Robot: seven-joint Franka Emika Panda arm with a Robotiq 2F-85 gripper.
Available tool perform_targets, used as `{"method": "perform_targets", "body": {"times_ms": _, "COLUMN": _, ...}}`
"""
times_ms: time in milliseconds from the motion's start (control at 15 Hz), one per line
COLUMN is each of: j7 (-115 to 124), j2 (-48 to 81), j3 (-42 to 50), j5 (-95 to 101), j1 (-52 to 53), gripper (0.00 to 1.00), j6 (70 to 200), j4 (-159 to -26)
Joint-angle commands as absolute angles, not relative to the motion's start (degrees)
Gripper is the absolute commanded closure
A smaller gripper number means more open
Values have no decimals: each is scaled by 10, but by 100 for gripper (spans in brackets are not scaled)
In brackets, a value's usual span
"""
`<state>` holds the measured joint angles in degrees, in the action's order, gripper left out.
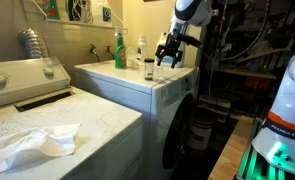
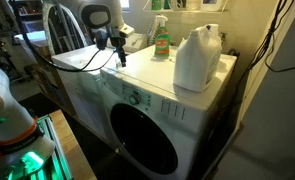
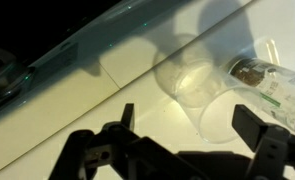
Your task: Move the clear cup backwards
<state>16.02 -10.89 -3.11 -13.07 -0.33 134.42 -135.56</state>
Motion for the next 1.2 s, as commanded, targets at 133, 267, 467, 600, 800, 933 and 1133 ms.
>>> {"method": "perform_targets", "body": {"times_ms": 133, "j7": 211, "j2": -62, "j3": -37, "j5": -129, "j1": 8, "gripper": 29, "j6": 1378, "j4": -1330}}
{"method": "perform_targets", "body": {"times_ms": 267, "j7": 231, "j2": -59, "j3": -37, "j5": -121, "j1": 8, "gripper": 46, "j6": 1368, "j4": -1323}}
{"method": "perform_targets", "body": {"times_ms": 467, "j7": 261, "j2": -65, "j3": -39, "j5": -102, "j1": 7, "gripper": 69, "j6": 1351, "j4": -1319}}
{"method": "perform_targets", "body": {"times_ms": 600, "j7": 291, "j2": -72, "j3": -42, "j5": -70, "j1": 5, "gripper": 84, "j6": 1344, "j4": -1319}}
{"method": "perform_targets", "body": {"times_ms": 800, "j7": 324, "j2": -79, "j3": -46, "j5": -39, "j1": 5, "gripper": 100, "j6": 1314, "j4": -1313}}
{"method": "perform_targets", "body": {"times_ms": 933, "j7": 338, "j2": -80, "j3": -48, "j5": -30, "j1": 5, "gripper": 100, "j6": 1296, "j4": -1307}}
{"method": "perform_targets", "body": {"times_ms": 1133, "j7": 340, "j2": -99, "j3": -41, "j5": -51, "j1": 4, "gripper": 99, "j6": 1287, "j4": -1294}}
